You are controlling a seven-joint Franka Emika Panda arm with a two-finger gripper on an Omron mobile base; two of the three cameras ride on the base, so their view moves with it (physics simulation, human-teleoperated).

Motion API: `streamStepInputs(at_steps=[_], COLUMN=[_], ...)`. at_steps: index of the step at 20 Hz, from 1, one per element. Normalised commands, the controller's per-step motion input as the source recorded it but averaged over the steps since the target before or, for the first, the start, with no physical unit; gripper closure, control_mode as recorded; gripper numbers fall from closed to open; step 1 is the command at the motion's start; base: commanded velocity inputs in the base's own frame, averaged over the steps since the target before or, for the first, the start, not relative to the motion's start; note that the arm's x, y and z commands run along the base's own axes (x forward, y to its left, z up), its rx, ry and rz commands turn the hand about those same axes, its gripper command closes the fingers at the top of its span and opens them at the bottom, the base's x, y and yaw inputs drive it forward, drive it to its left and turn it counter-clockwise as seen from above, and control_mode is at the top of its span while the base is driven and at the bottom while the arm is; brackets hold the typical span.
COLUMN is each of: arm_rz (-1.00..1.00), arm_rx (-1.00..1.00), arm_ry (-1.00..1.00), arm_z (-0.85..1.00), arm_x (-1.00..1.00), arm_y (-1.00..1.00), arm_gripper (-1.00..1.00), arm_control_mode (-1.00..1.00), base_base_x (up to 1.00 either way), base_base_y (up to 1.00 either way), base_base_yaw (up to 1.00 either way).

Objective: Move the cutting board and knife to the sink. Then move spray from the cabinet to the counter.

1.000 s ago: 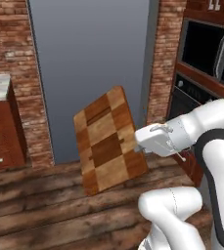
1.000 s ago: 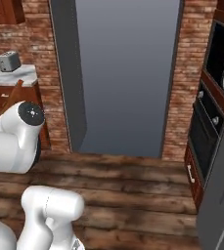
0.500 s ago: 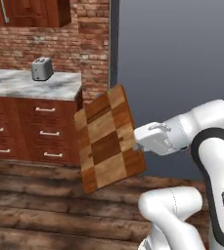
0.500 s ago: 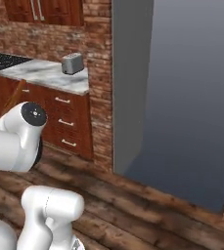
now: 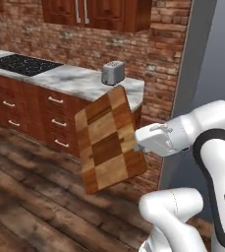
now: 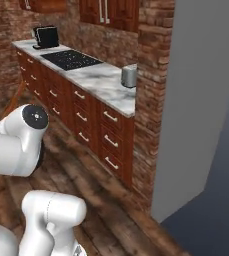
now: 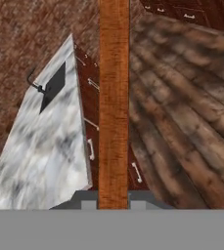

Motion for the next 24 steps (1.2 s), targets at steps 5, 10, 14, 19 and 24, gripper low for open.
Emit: streamStepInputs(at_steps=[5, 10, 14, 19, 24], arm_rz=[0.00, 0.00, 0.00, 0.00, 0.00], arm_rx=[0.00, 0.00, 0.00, 0.00, 0.00], arm_ry=[0.00, 0.00, 0.00, 0.00, 0.00], arm_z=[0.00, 0.00, 0.00, 0.00, 0.00], arm_x=[0.00, 0.00, 0.00, 0.00, 0.00], arm_y=[0.00, 0.00, 0.00, 0.00, 0.00], arm_gripper=[1.00, 1.00, 1.00, 1.00, 1.00], arm_control_mode=[1.00, 1.00, 1.00, 1.00, 1.00], base_base_x=[1.00, 1.00, 1.00, 1.00, 1.00], base_base_y=[-0.12, -0.03, 0.00, 0.00, 0.00], base_base_yaw=[0.67, 0.57, 0.35, 0.27, 0.23])
